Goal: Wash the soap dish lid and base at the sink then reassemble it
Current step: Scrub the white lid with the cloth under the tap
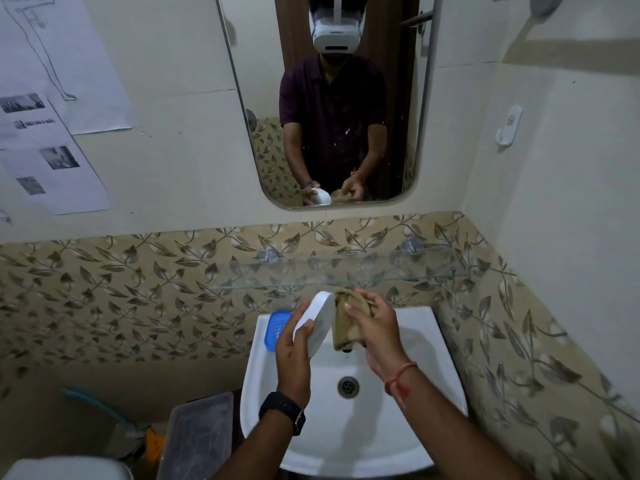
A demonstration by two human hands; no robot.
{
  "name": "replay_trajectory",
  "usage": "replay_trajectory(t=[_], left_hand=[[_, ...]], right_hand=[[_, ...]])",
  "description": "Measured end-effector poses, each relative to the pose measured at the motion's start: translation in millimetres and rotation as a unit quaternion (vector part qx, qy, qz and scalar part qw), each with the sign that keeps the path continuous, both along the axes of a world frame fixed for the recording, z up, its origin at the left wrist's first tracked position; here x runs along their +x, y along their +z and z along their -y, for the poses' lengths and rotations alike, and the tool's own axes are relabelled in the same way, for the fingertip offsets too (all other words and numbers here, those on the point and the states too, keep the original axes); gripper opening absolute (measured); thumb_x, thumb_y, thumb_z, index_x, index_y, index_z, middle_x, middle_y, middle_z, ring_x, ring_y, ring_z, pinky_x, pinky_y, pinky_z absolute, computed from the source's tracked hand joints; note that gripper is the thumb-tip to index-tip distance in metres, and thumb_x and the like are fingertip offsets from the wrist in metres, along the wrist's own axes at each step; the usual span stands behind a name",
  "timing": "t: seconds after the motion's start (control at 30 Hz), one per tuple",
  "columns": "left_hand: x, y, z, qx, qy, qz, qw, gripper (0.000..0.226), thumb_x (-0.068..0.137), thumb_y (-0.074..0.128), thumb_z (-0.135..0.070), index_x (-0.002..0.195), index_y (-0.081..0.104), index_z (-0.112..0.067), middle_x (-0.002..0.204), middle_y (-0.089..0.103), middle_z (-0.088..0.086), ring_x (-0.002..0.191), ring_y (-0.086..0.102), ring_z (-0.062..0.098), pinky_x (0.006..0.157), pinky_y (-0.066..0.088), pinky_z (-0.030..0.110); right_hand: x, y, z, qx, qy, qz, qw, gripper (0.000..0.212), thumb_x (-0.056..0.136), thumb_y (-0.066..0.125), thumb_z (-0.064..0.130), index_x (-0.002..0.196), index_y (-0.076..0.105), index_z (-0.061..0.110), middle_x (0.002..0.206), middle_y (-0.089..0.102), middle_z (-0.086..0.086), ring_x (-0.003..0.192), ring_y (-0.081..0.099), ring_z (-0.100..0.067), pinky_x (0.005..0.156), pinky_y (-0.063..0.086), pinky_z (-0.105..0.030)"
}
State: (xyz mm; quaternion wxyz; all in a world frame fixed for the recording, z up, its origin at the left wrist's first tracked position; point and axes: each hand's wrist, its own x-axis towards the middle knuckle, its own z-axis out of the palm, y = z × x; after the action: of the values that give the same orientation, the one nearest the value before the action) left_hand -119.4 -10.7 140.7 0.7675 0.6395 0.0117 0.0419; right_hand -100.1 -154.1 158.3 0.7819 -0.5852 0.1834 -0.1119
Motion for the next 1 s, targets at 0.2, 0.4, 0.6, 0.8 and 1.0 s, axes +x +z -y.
replay_trajectory(t=[0.2,0.4,0.6,0.8,1.0], left_hand=[[4.0,-2.8,3.7,0.016,0.027,0.016,0.999,0.035,0.103,0.055,-0.018,0.135,0.067,-0.026,0.137,0.068,-0.006,0.129,0.06,0.012,0.116,0.045,0.043],[2.0,5.2,8.2,0.071,-0.004,0.03,0.997,0.036,0.099,0.063,-0.012,0.128,0.069,-0.032,0.132,0.069,-0.012,0.124,0.061,0.001,0.105,0.05,0.024],[11.5,0.2,3.1,0.057,0.028,-0.006,0.998,0.033,0.101,0.059,-0.016,0.131,0.069,-0.026,0.129,0.071,-0.008,0.12,0.064,0.007,0.092,0.054,0.017],[23.3,0.2,-14.4,0.003,0.108,-0.044,0.993,0.032,0.101,0.058,-0.02,0.129,0.071,-0.026,0.133,0.068,-0.004,0.125,0.061,0.02,0.109,0.05,0.049],[30.6,3.4,-20.2,-0.048,0.098,-0.073,0.991,0.028,0.101,0.059,-0.025,0.124,0.073,-0.033,0.131,0.067,-0.009,0.125,0.06,0.024,0.107,0.049,0.061]], right_hand=[[2.3,-32.3,1.7,-0.615,0.071,0.261,0.74,0.036,0.081,0.062,-0.011,0.106,0.077,0.011,0.104,0.078,-0.006,0.095,0.071,-0.02,0.093,0.051,-0.026],[8.3,-38.4,9.2,-0.739,0.103,0.312,0.588,0.049,0.079,0.063,-0.007,0.127,0.068,0.003,0.125,0.072,-0.01,0.104,0.072,-0.03,0.086,0.06,-0.029],[11.2,-45.0,-0.8,-0.753,0.1,0.27,0.592,0.044,0.073,0.065,-0.008,0.112,0.075,0.009,0.105,0.076,-0.007,0.088,0.071,-0.026,0.096,0.058,-0.035],[1.3,-49.1,24.0,-0.767,0.126,0.109,0.619,0.033,0.056,0.074,-0.006,0.082,0.075,0.013,0.081,0.073,-0.004,0.074,0.069,-0.024,0.086,0.052,-0.027],[0.4,-24.7,16.5,-0.339,0.04,-0.034,0.939,0.025,0.088,0.065,0.0,0.105,0.079,0.013,0.099,0.074,0.006,0.095,0.067,-0.011,0.083,0.049,-0.018]])
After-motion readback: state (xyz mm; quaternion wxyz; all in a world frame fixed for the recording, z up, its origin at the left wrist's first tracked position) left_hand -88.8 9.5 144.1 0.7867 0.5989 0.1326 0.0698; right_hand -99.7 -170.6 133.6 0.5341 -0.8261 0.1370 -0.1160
